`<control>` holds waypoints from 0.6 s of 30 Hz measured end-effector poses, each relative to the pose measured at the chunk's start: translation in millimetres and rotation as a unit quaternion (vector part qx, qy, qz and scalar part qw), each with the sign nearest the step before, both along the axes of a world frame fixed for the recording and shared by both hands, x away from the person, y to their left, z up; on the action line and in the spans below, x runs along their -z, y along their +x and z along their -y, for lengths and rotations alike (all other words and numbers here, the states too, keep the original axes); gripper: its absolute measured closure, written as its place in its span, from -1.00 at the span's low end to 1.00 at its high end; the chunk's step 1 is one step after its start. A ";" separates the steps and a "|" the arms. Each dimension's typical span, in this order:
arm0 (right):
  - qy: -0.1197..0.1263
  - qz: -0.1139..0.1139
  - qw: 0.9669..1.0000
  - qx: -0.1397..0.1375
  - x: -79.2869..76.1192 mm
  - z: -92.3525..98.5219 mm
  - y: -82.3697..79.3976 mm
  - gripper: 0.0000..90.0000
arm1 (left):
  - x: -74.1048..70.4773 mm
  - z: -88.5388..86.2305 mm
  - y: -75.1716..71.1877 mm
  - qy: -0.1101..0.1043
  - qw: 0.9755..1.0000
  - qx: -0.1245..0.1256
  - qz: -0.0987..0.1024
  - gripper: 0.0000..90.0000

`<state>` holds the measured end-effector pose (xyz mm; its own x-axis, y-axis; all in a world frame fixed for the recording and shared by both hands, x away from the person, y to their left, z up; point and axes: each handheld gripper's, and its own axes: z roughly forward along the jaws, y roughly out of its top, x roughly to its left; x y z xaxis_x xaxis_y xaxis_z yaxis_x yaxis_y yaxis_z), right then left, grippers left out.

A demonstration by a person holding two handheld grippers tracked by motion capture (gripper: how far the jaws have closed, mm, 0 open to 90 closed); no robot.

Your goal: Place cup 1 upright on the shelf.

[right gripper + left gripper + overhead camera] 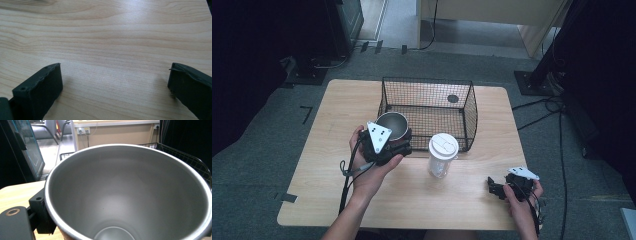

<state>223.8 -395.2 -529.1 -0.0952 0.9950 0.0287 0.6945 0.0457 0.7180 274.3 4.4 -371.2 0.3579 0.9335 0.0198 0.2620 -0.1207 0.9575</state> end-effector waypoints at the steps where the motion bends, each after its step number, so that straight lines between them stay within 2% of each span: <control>1: 0.000 0.000 1.000 0.000 0.0 0.0 0.0 -1.00 | 0.1 0.4 1.3 0.001 1.000 0.000 -0.001 -0.82; 8: 0.001 0.000 1.000 0.000 0.0 0.0 0.0 -1.00 | 1.7 3.9 9.5 0.011 1.000 -0.004 -0.003 -0.82; 18: 0.001 0.000 1.000 0.000 0.0 -0.1 0.0 -1.00 | -3.2 10.2 24.5 0.006 1.000 -0.010 0.006 -0.82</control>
